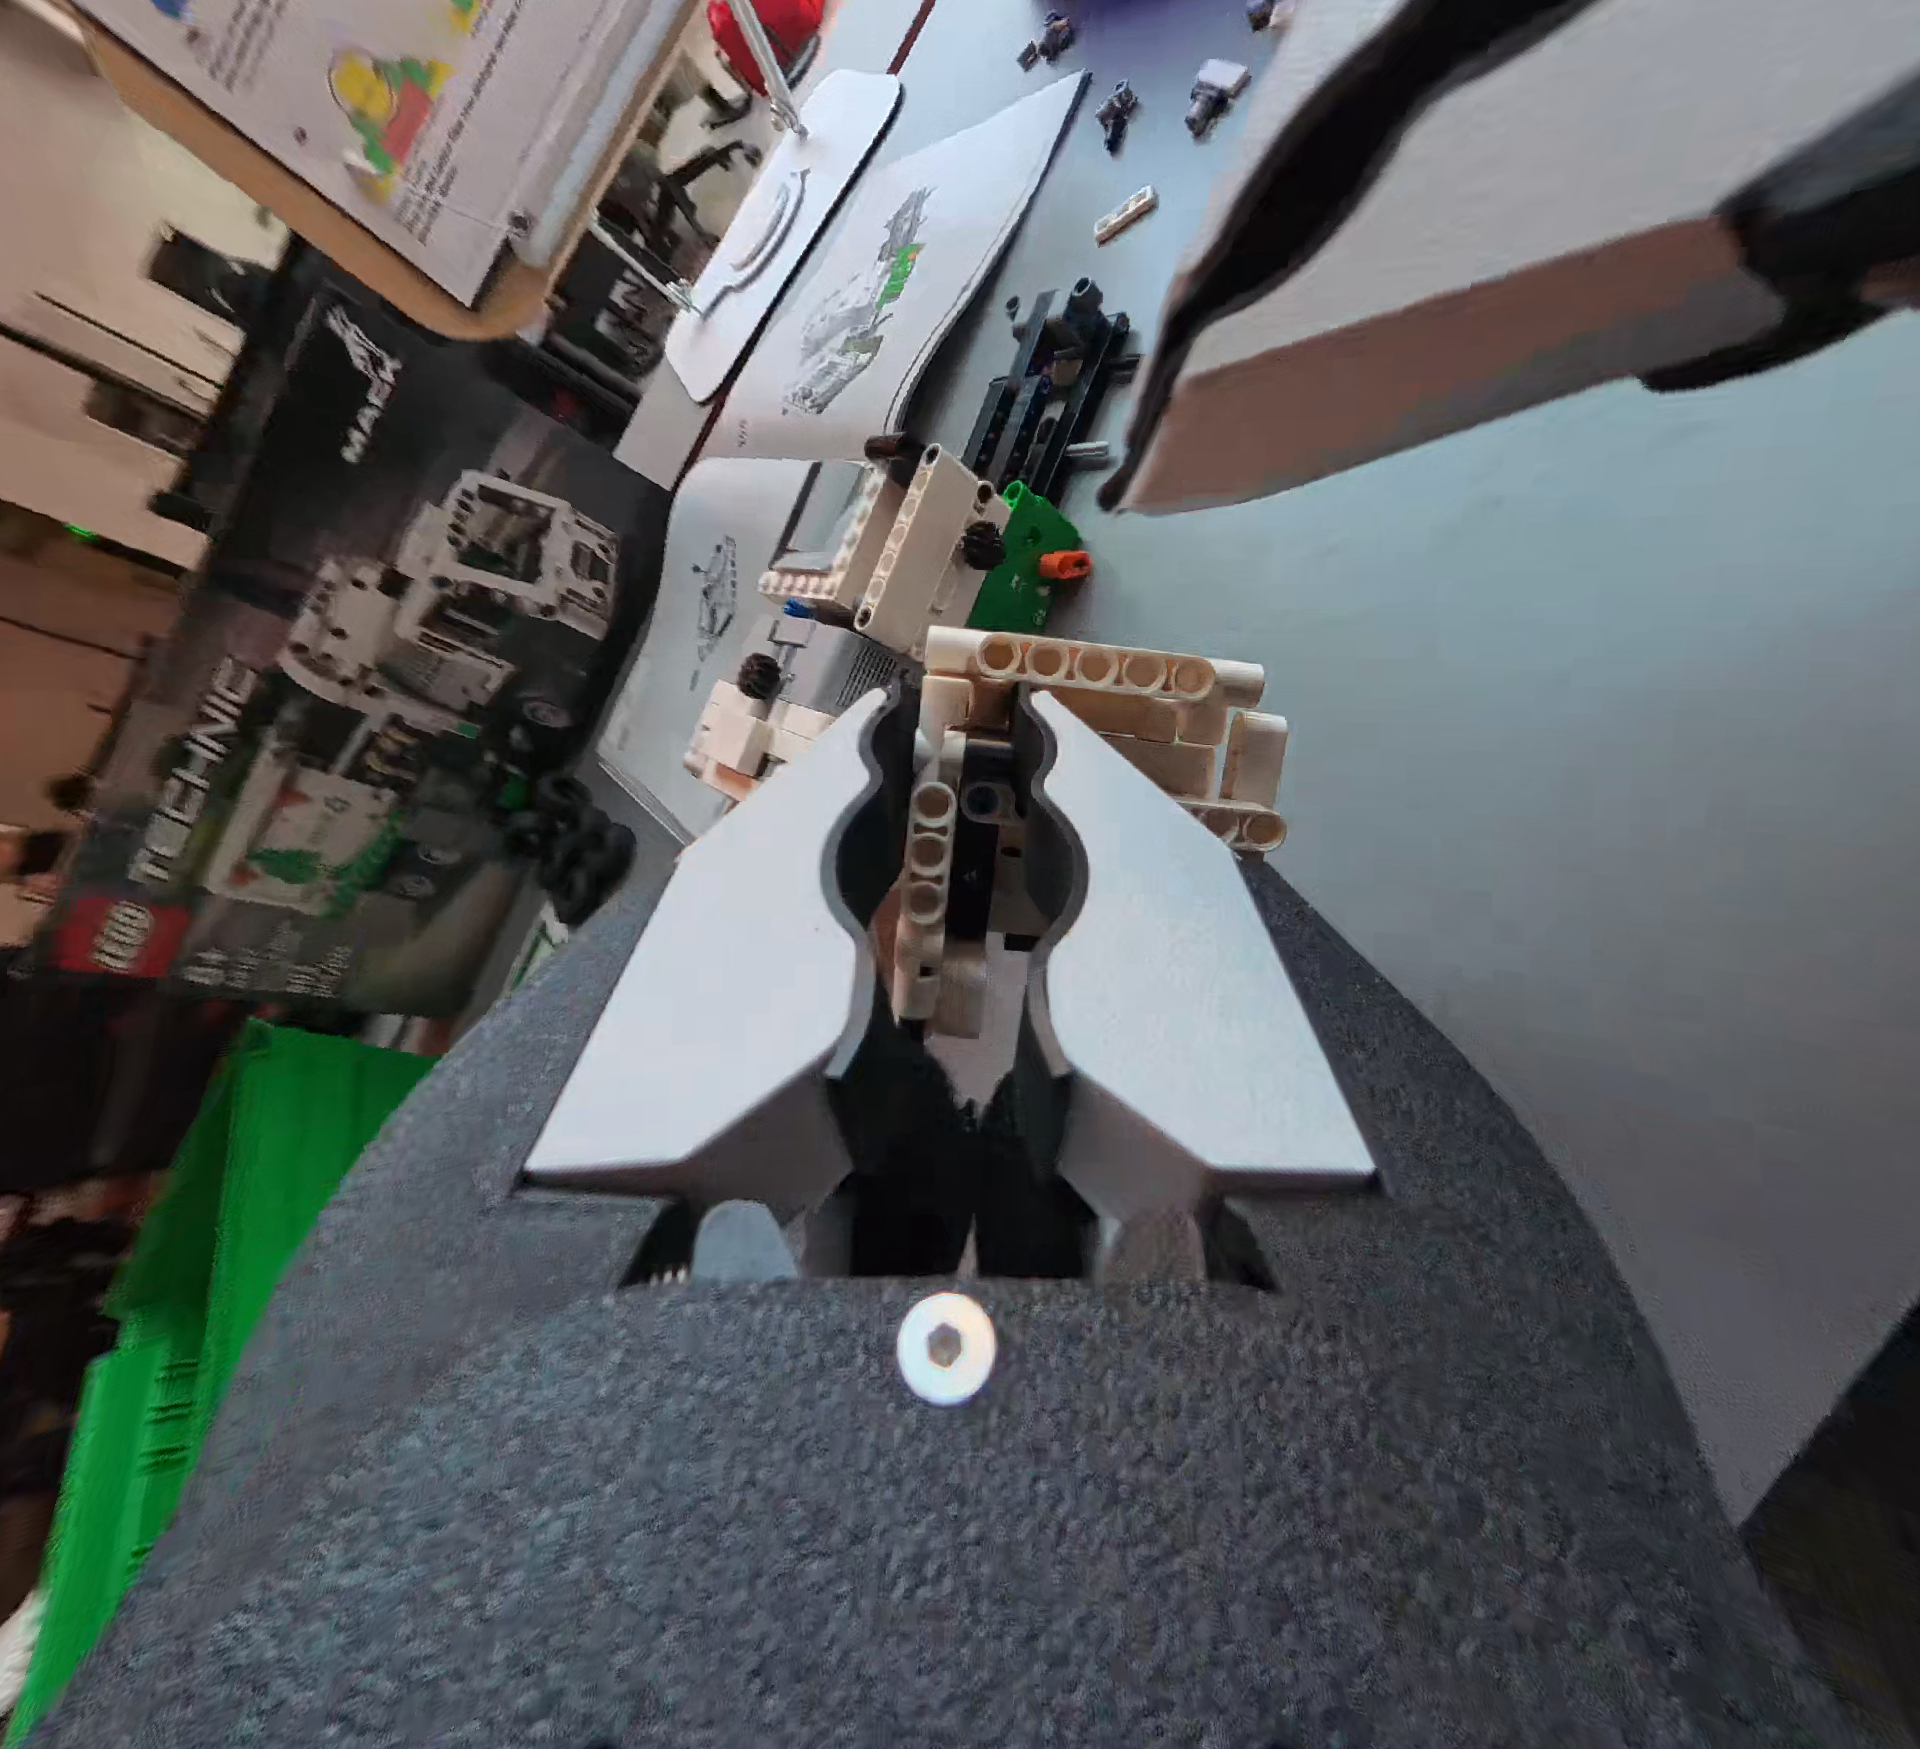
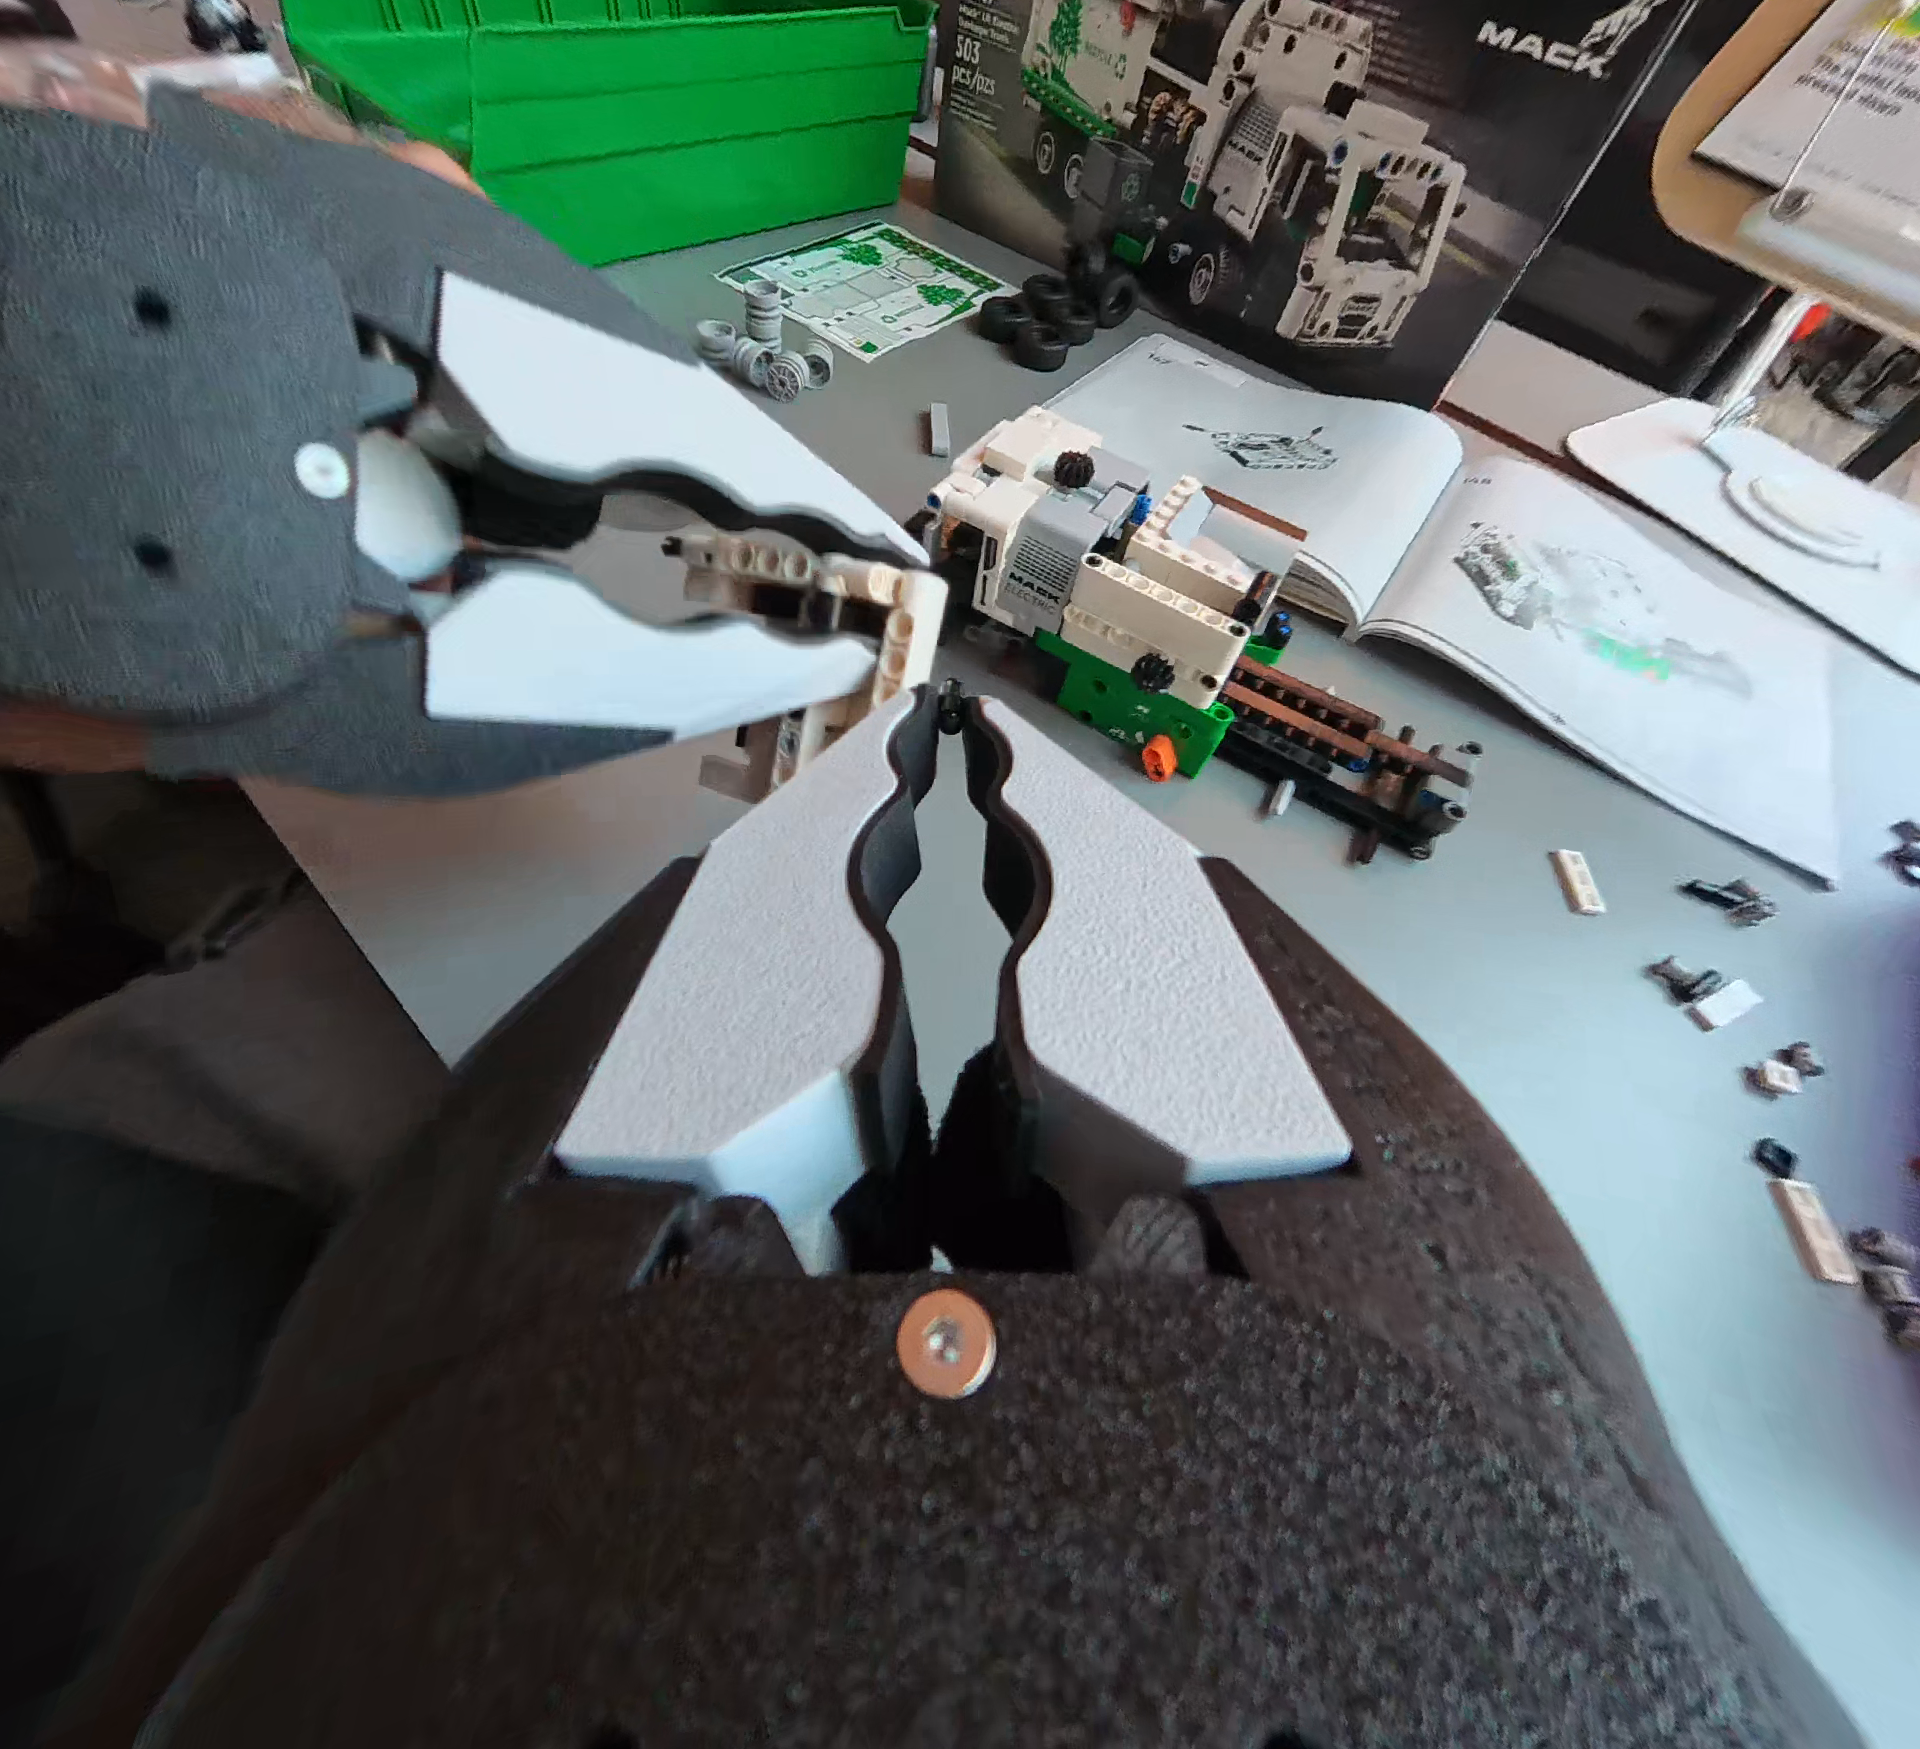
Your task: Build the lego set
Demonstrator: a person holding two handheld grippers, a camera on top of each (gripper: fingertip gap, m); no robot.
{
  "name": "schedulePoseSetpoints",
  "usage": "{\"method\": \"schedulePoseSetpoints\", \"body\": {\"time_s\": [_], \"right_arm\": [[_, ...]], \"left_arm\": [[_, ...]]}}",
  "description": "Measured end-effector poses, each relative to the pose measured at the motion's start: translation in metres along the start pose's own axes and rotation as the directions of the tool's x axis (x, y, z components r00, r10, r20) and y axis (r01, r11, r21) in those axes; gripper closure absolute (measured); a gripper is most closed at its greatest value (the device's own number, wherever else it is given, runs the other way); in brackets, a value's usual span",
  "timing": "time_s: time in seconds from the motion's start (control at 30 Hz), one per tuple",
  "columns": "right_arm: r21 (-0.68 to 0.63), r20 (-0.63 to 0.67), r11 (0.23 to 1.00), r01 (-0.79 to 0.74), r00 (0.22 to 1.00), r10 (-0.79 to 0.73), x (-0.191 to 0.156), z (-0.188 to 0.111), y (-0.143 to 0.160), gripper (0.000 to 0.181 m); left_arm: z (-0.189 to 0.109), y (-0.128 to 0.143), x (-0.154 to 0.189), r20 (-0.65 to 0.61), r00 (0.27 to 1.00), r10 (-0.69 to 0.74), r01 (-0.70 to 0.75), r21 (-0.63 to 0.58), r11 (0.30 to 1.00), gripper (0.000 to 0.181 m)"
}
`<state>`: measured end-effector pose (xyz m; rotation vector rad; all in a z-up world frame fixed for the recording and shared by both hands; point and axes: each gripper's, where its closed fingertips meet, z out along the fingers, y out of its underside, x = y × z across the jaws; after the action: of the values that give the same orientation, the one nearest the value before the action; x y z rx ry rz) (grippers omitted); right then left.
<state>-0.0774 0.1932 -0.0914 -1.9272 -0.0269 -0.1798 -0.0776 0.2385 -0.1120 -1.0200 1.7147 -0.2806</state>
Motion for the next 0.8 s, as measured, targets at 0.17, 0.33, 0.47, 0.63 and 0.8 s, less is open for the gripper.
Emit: {"method": "schedulePoseSetpoints", "body": {"time_s": [0.17,0.33,0.47,0.63,0.8], "right_arm": [[-0.034,-0.006,0.999,-0.023,1.0,0.022,-0.006,0.008,0.006,0.177],[-0.108,0.017,0.992,-0.066,0.998,0.068,-0.012,0.014,0.018,0.177],[-0.091,0.007,0.987,-0.134,0.991,0.135,-0.009,0.015,0.017,0.178],[-0.06,-0.033,0.99,-0.127,0.992,0.126,-0.004,0.016,0.016,0.178],[0.014,-0.056,0.989,-0.144,0.988,0.145,0.0,0.012,0.009,0.178]], "left_arm": [[0.002,-0.001,0.014,0.046,0.968,0.245,-0.244,-0.025,0.969,0.164],[0.002,-0.005,0.015,0.101,0.928,0.359,-0.357,-0.038,0.933,0.164],[0.003,-0.009,0.012,0.142,0.893,0.426,-0.424,-0.049,0.904,0.165],[0.006,-0.011,0.01,0.134,0.897,0.422,-0.417,-0.061,0.907,0.165],[0.004,-0.019,0.006,0.19,0.898,0.398,-0.398,-0.038,0.916,0.165]]}}
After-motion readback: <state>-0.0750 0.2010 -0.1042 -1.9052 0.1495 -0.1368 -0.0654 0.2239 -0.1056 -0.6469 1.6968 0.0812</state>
